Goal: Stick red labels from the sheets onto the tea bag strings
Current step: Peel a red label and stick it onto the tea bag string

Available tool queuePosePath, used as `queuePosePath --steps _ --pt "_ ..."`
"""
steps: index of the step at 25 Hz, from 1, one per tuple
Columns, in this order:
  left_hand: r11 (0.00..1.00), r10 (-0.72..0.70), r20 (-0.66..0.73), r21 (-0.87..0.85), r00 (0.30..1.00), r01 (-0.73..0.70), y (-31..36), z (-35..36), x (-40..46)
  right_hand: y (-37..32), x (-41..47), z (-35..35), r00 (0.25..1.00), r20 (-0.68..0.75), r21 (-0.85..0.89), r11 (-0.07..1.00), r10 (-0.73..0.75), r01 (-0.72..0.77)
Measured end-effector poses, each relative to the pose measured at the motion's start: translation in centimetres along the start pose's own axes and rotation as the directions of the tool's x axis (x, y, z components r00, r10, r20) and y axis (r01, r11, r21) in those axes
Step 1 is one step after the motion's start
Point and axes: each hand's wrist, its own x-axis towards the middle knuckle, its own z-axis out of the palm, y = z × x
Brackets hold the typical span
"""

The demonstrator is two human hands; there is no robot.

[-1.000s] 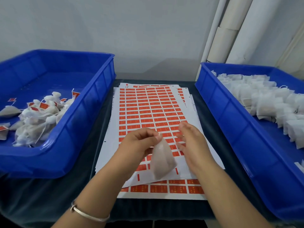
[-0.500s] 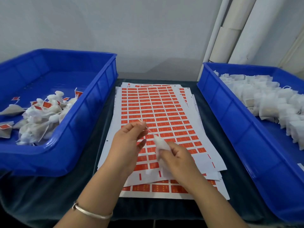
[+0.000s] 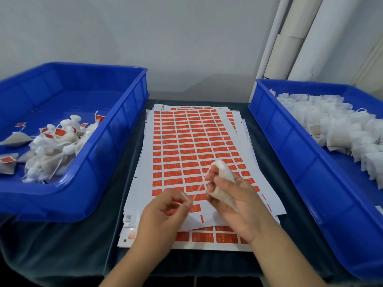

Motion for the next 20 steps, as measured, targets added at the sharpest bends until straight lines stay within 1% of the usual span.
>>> queuePosePath --steps 1,2,3,4,5,6,9,11,13,15,18,20 --pt "0.987 0.120 0.028 0.107 0.992 -0.122 0.4 0.0 -0.3 0.0 -0.1 0.2 1.000 -0.009 -0.194 0.981 -0.029 0.026" --pt "0.962 0.211 0.054 0.163 0.976 -0.217 1.0 -0.1 -0.4 0.1 -0.3 0.4 0.997 -0.027 -0.403 0.914 -0.068 0.052" --pt "0.939 0.274 0.085 0.193 0.958 -0.286 1.6 -0.1 -0.4 0.2 -0.3 0.6 0.994 -0.028 -0.558 0.827 -0.105 0.072" --pt "0.913 0.322 0.115 0.225 0.940 -0.340 2.2 -0.2 -0.1 0.1 -0.4 0.9 0.992 -0.031 -0.658 0.749 -0.125 0.074" --pt "0.887 0.358 0.139 0.259 0.923 -0.383 2.7 -0.2 0.2 0.1 -0.5 1.0 0.992 -0.013 -0.717 0.692 -0.124 0.077" --pt "0.869 0.377 0.164 0.278 0.912 -0.409 3.1 -0.2 0.5 -0.1 -0.6 1.1 0.994 0.007 -0.754 0.653 -0.106 0.075" --pt "0.870 0.382 0.239 0.231 0.893 -0.435 4.2 -0.1 1.7 -0.7 -0.8 0.8 0.994 0.113 -0.779 0.620 -0.001 0.089" --pt "0.886 0.358 0.260 0.209 0.897 -0.414 4.4 0.3 2.0 -0.8 -0.8 0.9 0.986 0.163 -0.808 0.579 0.044 0.108" --pt "0.892 0.339 0.258 0.218 0.905 -0.396 4.2 0.7 1.9 -0.7 -0.9 1.1 0.985 0.163 -0.835 0.539 0.050 0.111" --pt "0.900 0.322 0.261 0.213 0.910 -0.380 4.1 1.0 1.7 -0.3 -1.0 1.2 0.990 0.142 -0.829 0.550 0.028 0.103" --pt "0.930 0.277 0.241 0.176 0.930 -0.323 4.0 1.1 1.5 0.3 -1.2 1.7 0.985 0.174 -0.776 0.615 -0.001 0.138" --pt "0.937 0.253 0.210 0.190 0.944 -0.293 4.0 1.1 1.6 0.7 -1.4 1.9 0.988 0.150 -0.750 0.647 -0.032 0.134"
